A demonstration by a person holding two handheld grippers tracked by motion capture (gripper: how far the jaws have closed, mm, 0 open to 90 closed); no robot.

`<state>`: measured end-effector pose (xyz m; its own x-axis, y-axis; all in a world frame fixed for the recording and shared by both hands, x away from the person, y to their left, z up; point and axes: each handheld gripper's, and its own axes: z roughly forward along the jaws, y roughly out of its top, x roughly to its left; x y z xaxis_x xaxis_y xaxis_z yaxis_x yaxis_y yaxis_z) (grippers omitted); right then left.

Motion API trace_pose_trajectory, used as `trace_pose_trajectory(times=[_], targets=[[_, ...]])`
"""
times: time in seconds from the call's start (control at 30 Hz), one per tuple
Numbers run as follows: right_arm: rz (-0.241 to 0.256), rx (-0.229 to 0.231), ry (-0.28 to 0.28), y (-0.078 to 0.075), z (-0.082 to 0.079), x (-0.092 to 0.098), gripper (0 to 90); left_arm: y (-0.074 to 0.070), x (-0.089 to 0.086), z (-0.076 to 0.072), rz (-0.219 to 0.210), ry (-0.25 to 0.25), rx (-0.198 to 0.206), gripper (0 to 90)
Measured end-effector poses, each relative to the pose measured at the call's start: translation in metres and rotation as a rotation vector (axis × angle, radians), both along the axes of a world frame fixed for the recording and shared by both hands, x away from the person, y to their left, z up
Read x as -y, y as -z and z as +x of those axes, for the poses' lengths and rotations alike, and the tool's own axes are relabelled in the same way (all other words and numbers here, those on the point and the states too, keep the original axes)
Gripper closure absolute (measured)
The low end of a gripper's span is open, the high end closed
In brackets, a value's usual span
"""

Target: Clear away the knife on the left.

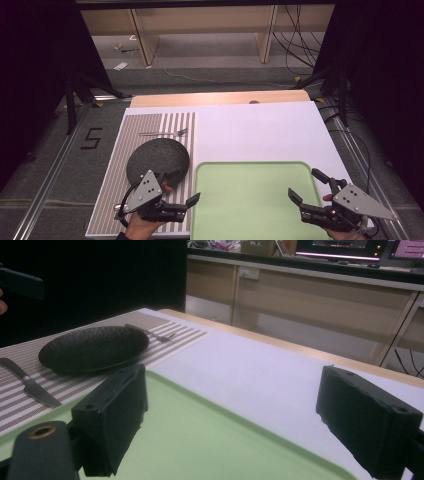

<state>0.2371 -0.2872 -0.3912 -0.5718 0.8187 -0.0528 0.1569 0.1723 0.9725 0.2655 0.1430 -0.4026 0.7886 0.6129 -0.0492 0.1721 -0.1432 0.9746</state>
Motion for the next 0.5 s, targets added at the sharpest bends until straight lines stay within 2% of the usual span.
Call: trace_pose_trajectory(times=[0.3,0.5], targets=[[-0.005,0.002,-0.009,-0.0007,-0.0015,-0.0014,14.0,0.0002,0.0003,0.0000,0.008,0.006,-0.001,11.9],[-0.006,0.004,-0.008,-0.0007,-0.0022,-0.0017,14.0,-0.0009,0.0003,-0.0006,0.025,0.024,0.013,13.8]])
